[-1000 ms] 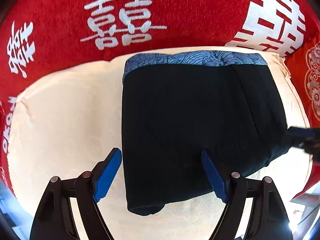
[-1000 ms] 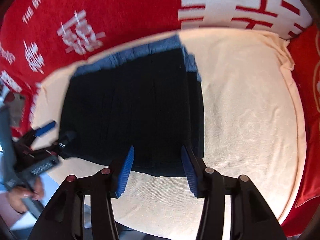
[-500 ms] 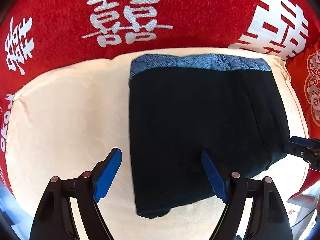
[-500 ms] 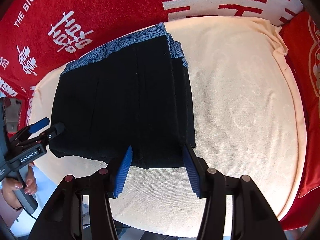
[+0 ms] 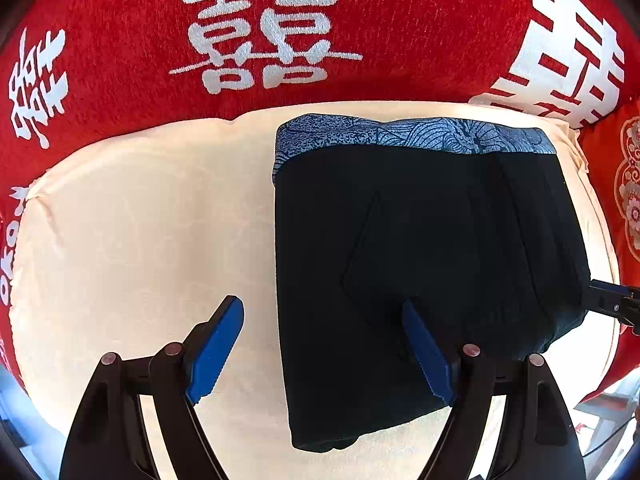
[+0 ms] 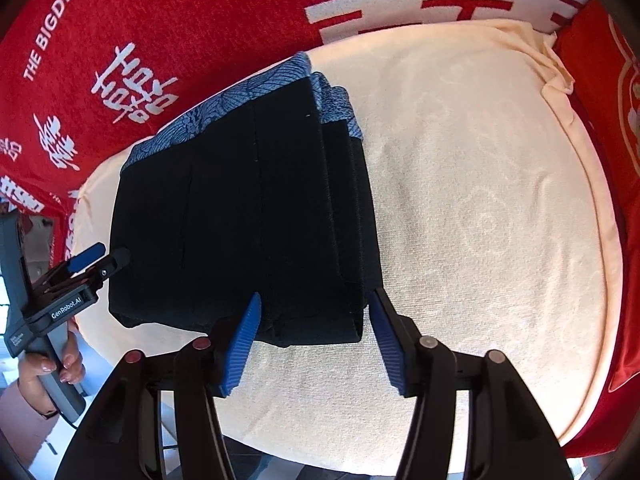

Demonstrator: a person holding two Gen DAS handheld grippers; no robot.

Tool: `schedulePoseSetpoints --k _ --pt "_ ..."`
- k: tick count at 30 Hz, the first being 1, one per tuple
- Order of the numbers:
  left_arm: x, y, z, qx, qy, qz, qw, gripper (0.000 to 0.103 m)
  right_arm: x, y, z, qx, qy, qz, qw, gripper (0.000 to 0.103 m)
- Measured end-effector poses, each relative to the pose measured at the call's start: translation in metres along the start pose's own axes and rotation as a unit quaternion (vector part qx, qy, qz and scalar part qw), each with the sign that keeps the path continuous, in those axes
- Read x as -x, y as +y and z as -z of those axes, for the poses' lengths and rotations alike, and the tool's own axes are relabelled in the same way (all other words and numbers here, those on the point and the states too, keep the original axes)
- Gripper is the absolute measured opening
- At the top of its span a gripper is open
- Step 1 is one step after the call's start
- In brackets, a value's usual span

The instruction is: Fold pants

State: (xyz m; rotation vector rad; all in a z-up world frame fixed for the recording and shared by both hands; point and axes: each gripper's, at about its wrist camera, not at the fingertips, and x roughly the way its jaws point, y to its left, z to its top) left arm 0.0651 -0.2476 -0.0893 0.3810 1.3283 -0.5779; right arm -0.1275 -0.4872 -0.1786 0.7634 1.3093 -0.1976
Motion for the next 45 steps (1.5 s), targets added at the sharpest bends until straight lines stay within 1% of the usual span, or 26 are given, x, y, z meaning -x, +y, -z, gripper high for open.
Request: schedulePoseSetpoints --k 6,11,17,23,27,33,34,36,41,43,45 --pt "-0.002 0.004 -0.002 0.010 0.004 0.011 0.9999 0.082 -0.002 -0.005 0.000 -0.011 0.001 -0.011 1.000 0.065" --pt "-0.006 0.005 -0.003 0.020 0.013 0.018 0.9995 0.082 -0.005 -0.012 0.001 -0.032 0.004 -0.029 0.999 0.068" --pt "-0.011 0.006 -0.005 0.023 0.017 0.024 0.9993 0.082 -0.008 -0.014 -0.004 -0.031 0.007 -0.038 0.999 0.071" --pt "-0.008 0.015 -0.014 0.029 0.002 0.031 0.9991 0.082 -0.009 -0.027 -0.018 -0.052 0.001 -0.065 0.997 0.071" --pt "-0.014 0.028 -0.020 0.051 0.010 0.049 0.9974 0.082 -0.014 -0.042 -0.030 -0.086 0.008 -0.081 0.993 0.071" --pt "-0.028 0.035 -0.018 0.065 0.027 0.080 0.9943 0.082 -0.022 -0.052 -0.040 -0.106 0.013 -0.109 0.988 0.072" --pt "-0.030 0.037 -0.018 0.071 0.030 0.087 0.9932 0.082 -0.023 -0.052 -0.041 -0.107 0.015 -0.113 0.988 0.072" --pt "-0.030 0.040 -0.019 0.076 0.032 0.096 0.9919 0.082 -0.028 -0.053 -0.042 -0.108 0.024 -0.120 0.987 0.076" --pt "-0.028 0.046 -0.022 0.077 0.025 0.111 0.9906 0.082 -0.036 -0.054 -0.044 -0.102 0.038 -0.130 0.985 0.079" --pt "-0.033 0.046 -0.024 0.073 0.034 0.124 0.9889 0.082 -0.038 -0.056 -0.047 -0.100 0.040 -0.143 0.984 0.079" --pt "-0.037 0.045 -0.026 0.069 0.037 0.137 0.9874 0.082 -0.044 -0.058 -0.051 -0.098 0.046 -0.170 0.979 0.079"
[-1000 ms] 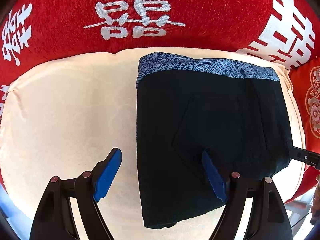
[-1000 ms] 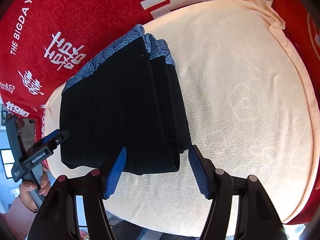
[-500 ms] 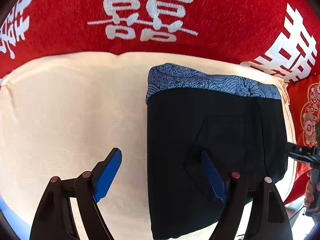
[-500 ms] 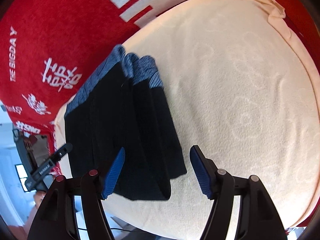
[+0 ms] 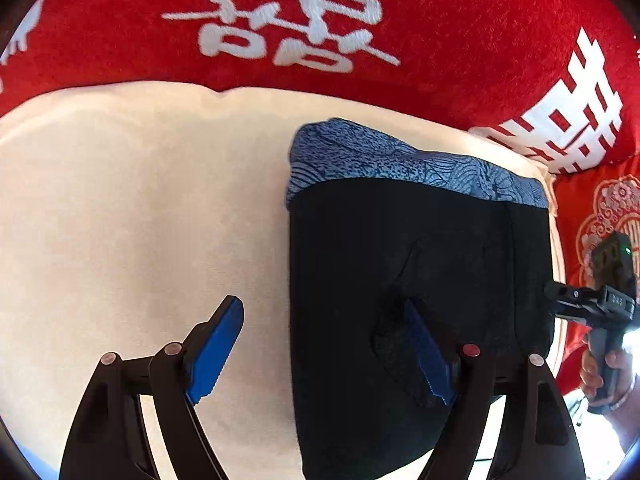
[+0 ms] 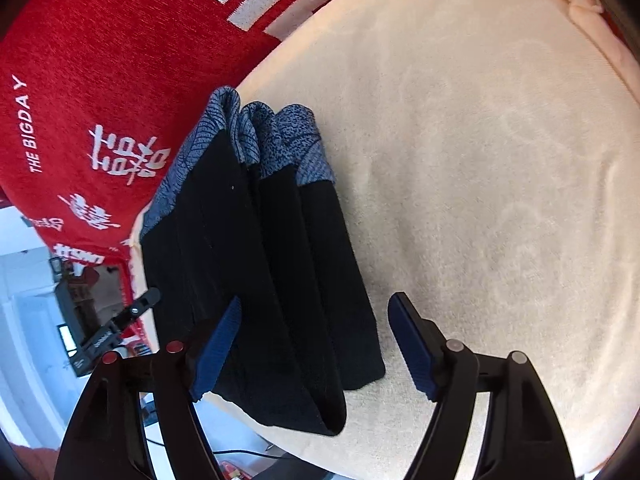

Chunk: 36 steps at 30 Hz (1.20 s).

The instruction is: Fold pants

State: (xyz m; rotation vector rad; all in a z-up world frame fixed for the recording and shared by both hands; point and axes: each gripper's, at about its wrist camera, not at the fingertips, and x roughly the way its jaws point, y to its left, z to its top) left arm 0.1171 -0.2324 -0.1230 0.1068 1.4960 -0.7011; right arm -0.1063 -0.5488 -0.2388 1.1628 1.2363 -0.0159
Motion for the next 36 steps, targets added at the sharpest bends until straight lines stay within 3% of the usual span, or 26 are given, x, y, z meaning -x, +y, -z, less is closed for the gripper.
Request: schedulePoseSetpoints --k 5,7,12,14,20,23,24,27,29,31,32,33,36 --pt "-0.008 0.001 -0.005 -0.011 0.004 0.028 0.9995 0.082 -0.013 -0.005 -0.014 0.019 0.031 -0.052 0.998 0.080" --pt "-0.017 0.001 -0.007 -0.011 0.007 0.037 0.9992 0.095 -0.018 -0.003 -0.018 0.040 0.046 -0.064 0.996 0.083" --pt "-0.032 -0.003 -0.013 -0.006 0.006 0.070 0.9975 0.096 -0.029 0.007 -0.025 0.080 0.057 -0.078 0.992 0.087" --pt "-0.036 -0.005 -0.015 -0.002 0.005 0.068 0.9977 0.103 -0.031 0.006 -0.026 0.081 0.052 -0.089 0.991 0.088" --pt "-0.041 -0.001 -0.017 0.011 0.015 0.082 0.9964 0.103 -0.027 0.000 -0.026 0.079 0.050 -0.109 0.990 0.089" --pt "-0.042 -0.001 -0.017 0.014 0.017 0.084 0.9962 0.103 -0.030 0.006 -0.026 0.088 0.053 -0.119 0.988 0.099" --pt "-0.042 -0.002 -0.017 0.013 0.015 0.083 0.9964 0.103 -0.032 0.010 -0.025 0.095 0.055 -0.116 0.987 0.103" --pt "-0.037 -0.006 -0.015 -0.001 -0.003 0.066 0.9978 0.102 -0.034 0.024 -0.019 0.126 0.058 -0.070 0.988 0.103" --pt "-0.031 -0.012 -0.012 -0.014 -0.019 0.066 0.9976 0.090 -0.033 0.025 -0.020 0.118 0.058 -0.063 0.989 0.103" --pt "-0.024 -0.016 -0.008 -0.014 -0.029 0.070 0.9970 0.076 -0.029 0.021 -0.021 0.093 0.052 -0.064 0.992 0.100" --pt "-0.022 -0.017 -0.008 -0.014 -0.032 0.070 0.9969 0.073 -0.026 0.016 -0.021 0.078 0.048 -0.065 0.994 0.092" --pt "-0.019 -0.017 -0.007 -0.011 -0.036 0.069 0.9969 0.070 -0.023 0.012 -0.020 0.067 0.045 -0.067 0.994 0.076" --pt "-0.010 -0.018 -0.005 0.000 -0.041 0.074 0.9964 0.064 -0.007 0.000 -0.014 0.036 0.034 -0.107 0.993 0.055"
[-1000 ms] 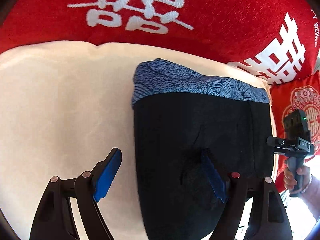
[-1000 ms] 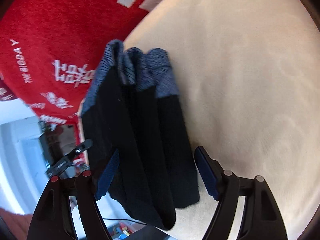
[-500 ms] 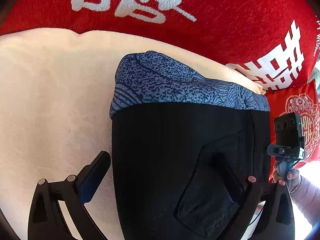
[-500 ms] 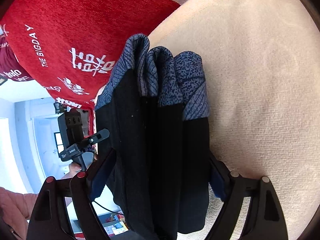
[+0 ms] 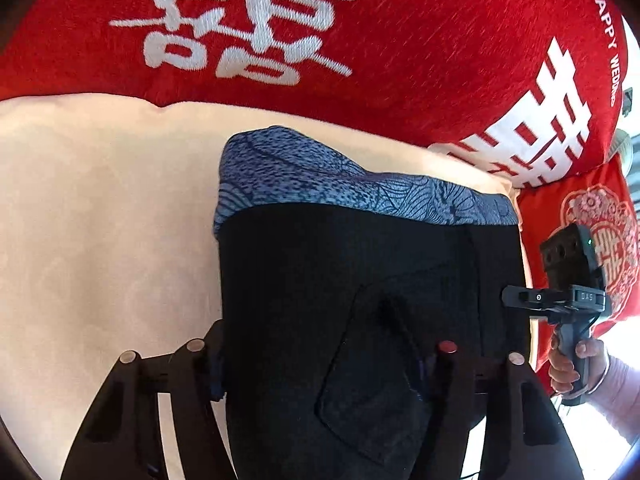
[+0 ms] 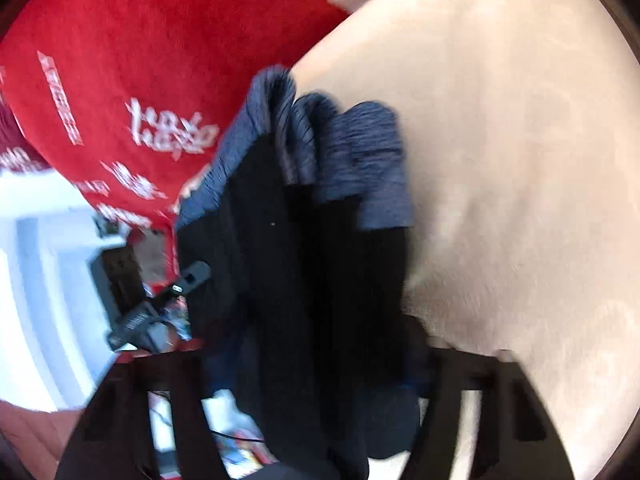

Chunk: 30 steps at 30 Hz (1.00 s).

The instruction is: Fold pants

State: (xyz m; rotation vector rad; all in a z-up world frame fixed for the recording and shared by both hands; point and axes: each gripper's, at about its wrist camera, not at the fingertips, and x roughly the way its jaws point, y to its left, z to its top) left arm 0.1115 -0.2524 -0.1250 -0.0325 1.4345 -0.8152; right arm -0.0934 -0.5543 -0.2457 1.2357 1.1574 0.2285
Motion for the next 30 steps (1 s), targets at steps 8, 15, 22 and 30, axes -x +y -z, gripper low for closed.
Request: schedulePoseSetpoints --k 8,15,22,30 --pt "0.049 -0.021 0.031 -0.007 -0.004 -0.034 0.9994 0.064 0.010 0.030 0.030 0.003 0.020 -0.044 0.999 0.054" --pt "0.098 -0.007 0.083 0.027 -0.008 -0.067 0.9973 0.064 -0.015 0.048 0.089 -0.001 0.069 -0.060 0.996 0.054" --pt "0.101 0.027 0.119 0.018 -0.018 -0.108 0.9938 0.064 -0.044 0.034 0.118 -0.028 0.038 -0.037 0.998 0.056" --pt "0.091 0.034 0.122 -0.016 -0.035 -0.156 0.9870 0.073 -0.009 0.034 0.119 -0.039 -0.054 0.127 0.990 0.073"
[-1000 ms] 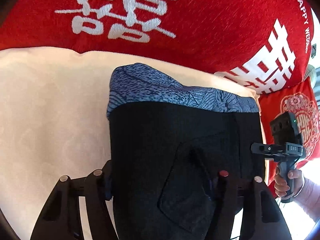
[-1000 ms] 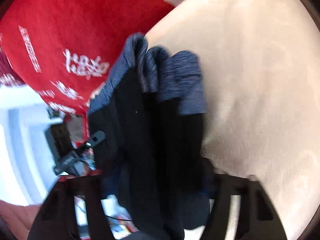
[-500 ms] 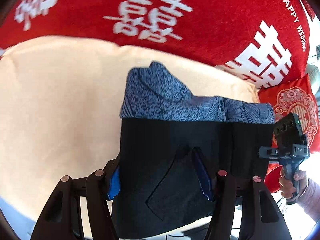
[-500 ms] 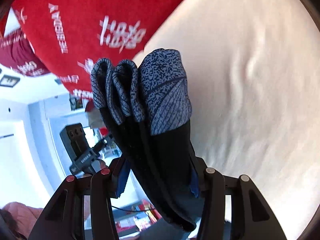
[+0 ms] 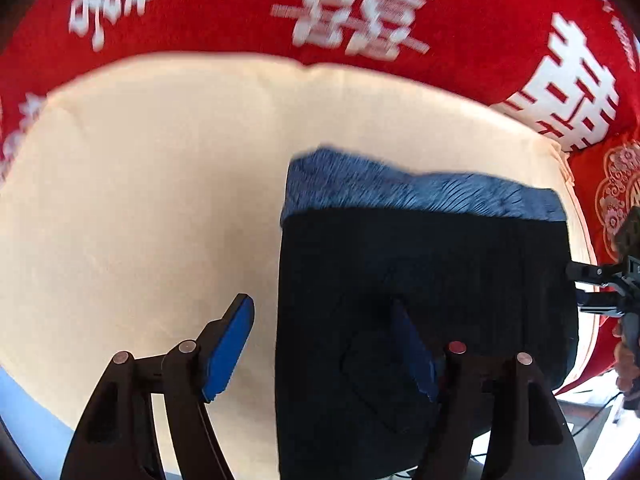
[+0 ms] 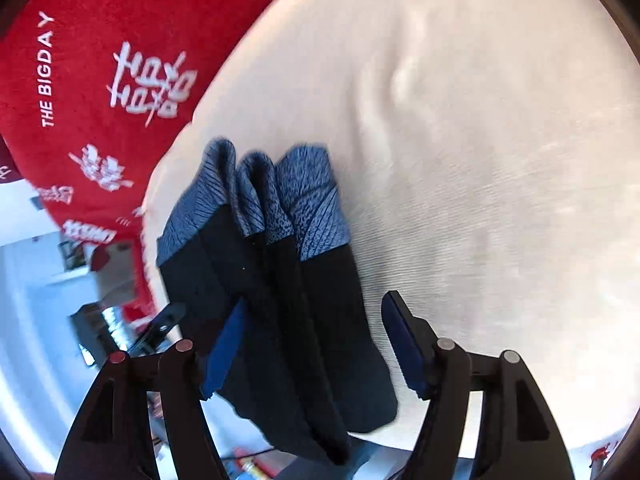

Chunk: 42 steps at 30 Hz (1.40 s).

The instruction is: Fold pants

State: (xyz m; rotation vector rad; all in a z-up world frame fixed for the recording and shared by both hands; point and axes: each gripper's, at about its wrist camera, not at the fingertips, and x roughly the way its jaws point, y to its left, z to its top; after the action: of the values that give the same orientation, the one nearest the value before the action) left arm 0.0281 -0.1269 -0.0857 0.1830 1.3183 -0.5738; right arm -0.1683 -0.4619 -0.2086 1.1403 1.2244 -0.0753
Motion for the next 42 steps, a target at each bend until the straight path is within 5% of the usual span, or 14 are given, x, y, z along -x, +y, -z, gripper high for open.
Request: schedulePoseSetpoints --k 4,6,12,17,19,22,34,37,38,42 --pt "0.024 -0.014 0.000 -0.030 -0.015 -0.001 0.9994 0.075 0.031 0.015 0.017 0.021 -0.040 0.019 0.999 0.068" --pt "0.025 -0.022 0.005 -0.044 -0.006 -0.006 0.9990 0.090 0.035 0.028 0.028 0.050 -0.044 0.029 0.997 0.046" --pt "0.002 -0.042 0.027 -0.061 0.033 -0.030 0.9971 0.091 0.000 0.052 0.053 0.080 -0.009 0.054 0.995 0.046" --pt "0.005 -0.057 0.043 -0.093 0.040 -0.057 0.9932 0.091 -0.004 0.047 0.066 0.086 -0.023 0.087 0.992 0.046" --pt "0.012 -0.060 0.049 -0.104 0.042 -0.065 0.9916 0.092 0.003 0.041 0.072 0.064 -0.025 0.097 0.993 0.050" --pt "0.024 -0.065 0.054 -0.115 0.046 -0.077 0.9893 0.103 0.009 0.038 0.082 0.036 -0.026 0.132 0.990 0.075" --pt "0.097 -0.093 0.062 -0.180 0.020 -0.050 0.9822 0.103 0.053 0.067 0.133 -0.002 -0.061 0.148 0.987 0.086" --pt "0.111 -0.096 0.059 -0.194 0.019 -0.043 0.9798 0.103 0.057 0.084 0.141 0.009 -0.057 0.156 0.986 0.093" --pt "0.116 -0.096 0.058 -0.195 0.018 -0.040 0.9797 0.103 0.059 0.090 0.144 0.015 -0.056 0.158 0.986 0.102" --pt "0.130 -0.097 0.054 -0.202 0.019 -0.054 0.9777 0.103 0.060 0.115 0.156 0.041 -0.049 0.185 0.981 0.103"
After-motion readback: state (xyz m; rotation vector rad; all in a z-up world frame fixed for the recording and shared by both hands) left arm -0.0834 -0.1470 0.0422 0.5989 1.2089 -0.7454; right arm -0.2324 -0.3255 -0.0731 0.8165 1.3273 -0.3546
